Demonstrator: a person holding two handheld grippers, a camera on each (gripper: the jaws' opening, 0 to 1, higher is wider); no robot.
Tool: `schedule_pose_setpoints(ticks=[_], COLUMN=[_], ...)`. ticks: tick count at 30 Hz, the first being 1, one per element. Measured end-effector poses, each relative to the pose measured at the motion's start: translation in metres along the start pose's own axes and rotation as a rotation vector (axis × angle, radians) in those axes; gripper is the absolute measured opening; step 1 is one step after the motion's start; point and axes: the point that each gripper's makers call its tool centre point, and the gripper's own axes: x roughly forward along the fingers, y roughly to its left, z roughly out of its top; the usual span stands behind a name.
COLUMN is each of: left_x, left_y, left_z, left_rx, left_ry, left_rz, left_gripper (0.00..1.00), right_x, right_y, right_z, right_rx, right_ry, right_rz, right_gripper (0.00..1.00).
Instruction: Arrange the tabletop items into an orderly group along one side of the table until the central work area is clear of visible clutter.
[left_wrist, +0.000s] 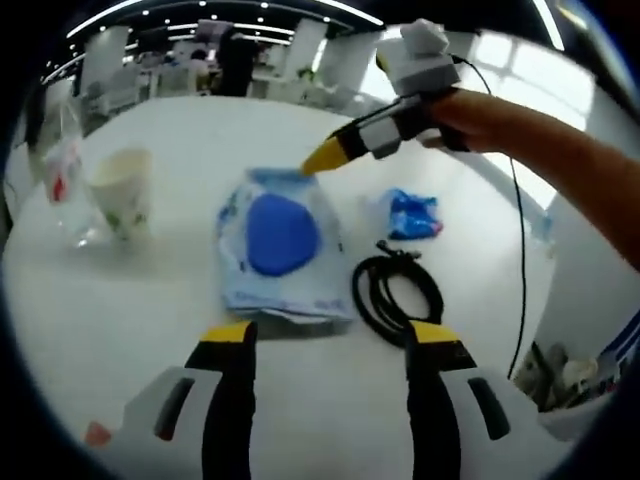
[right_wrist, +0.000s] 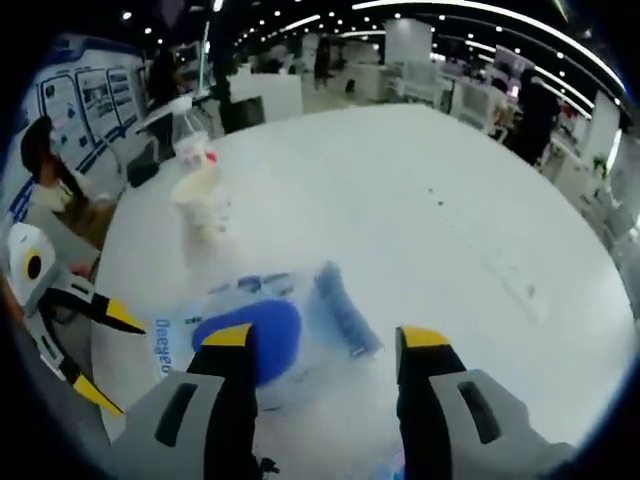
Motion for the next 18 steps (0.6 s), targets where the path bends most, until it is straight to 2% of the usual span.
schedule_pose_setpoints(ticks=[8,14,18], left_x=[0.01,0.019,0.022], left_y=[0.009,0.015,0.019], left_z=[0.001,0.001,0.001], left_rx=[-0.034,-0.048,-0.058], left_ry=[-0.003,0.001,0.006], left_rz=[0.025,0.043,0.05], left_gripper=[0.51,0.49,0.46], right_x=[0.026,0.044,0.045], right_y=[-0.004,-0.007,-0.007], right_z=[-0.002,-0.005,-0.009], right_rx=[-0.037,-0.069,-0.075], right_ry=[0.031,0.064,0.085], right_rz=[0.063,0.11,0.118], right_gripper=[0.48,0.34,0.29])
